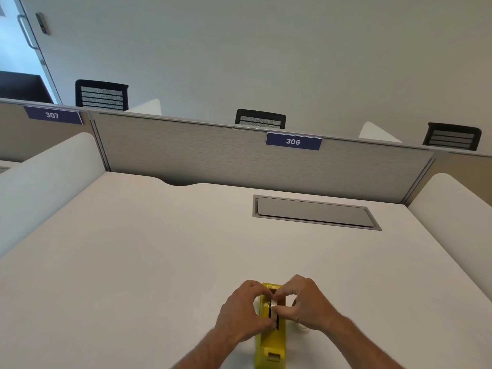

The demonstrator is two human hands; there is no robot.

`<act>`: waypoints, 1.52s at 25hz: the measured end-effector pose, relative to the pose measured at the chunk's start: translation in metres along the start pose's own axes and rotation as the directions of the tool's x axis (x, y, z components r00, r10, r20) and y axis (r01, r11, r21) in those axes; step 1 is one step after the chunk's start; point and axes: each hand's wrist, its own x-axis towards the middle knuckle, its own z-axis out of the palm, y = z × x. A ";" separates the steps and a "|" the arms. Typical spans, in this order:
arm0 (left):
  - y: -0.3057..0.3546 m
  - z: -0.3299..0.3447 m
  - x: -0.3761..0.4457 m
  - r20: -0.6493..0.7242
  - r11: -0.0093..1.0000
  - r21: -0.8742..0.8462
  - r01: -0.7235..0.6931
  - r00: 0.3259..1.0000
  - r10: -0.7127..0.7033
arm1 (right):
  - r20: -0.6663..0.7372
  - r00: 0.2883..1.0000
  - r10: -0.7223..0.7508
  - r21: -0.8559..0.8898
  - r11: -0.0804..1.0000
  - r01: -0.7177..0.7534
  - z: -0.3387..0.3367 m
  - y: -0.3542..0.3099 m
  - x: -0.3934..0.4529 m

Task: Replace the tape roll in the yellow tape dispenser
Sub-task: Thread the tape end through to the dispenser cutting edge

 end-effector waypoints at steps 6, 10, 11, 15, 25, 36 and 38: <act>0.001 -0.001 -0.001 -0.013 1.000 -0.001 -0.026 1.000 0.026 | -0.012 0.999 -0.035 -0.056 0.998 0.034 0.005 0.004 -0.005; 0.002 -0.001 -0.001 -0.011 1.000 0.004 -0.007 1.000 0.007 | -0.020 0.999 -0.048 -0.024 0.999 0.047 0.005 0.002 -0.003; 0.002 -0.001 -0.001 -0.009 1.000 0.003 -0.001 1.000 0.001 | -0.023 0.999 -0.045 -0.018 0.999 0.044 0.004 0.002 -0.002; 0.002 -0.001 -0.001 -0.010 1.000 0.001 0.002 1.000 -0.002 | -0.005 0.999 -0.036 -0.026 0.999 0.036 0.001 0.001 -0.001; 0.004 -0.003 -0.002 0.005 1.000 0.009 0.019 1.000 -0.019 | -0.001 1.000 -0.019 0.002 1.000 0.019 0.000 0.000 0.002; 0.006 -0.005 -0.005 -0.016 1.000 -0.004 -0.028 0.999 0.028 | 0.008 0.996 -0.086 -0.141 0.986 0.086 0.003 0.001 -0.004; 0.006 -0.004 -0.004 -0.014 1.000 0.000 -0.024 1.000 0.024 | 0.016 0.996 -0.091 -0.156 0.983 0.092 0.003 0.000 -0.004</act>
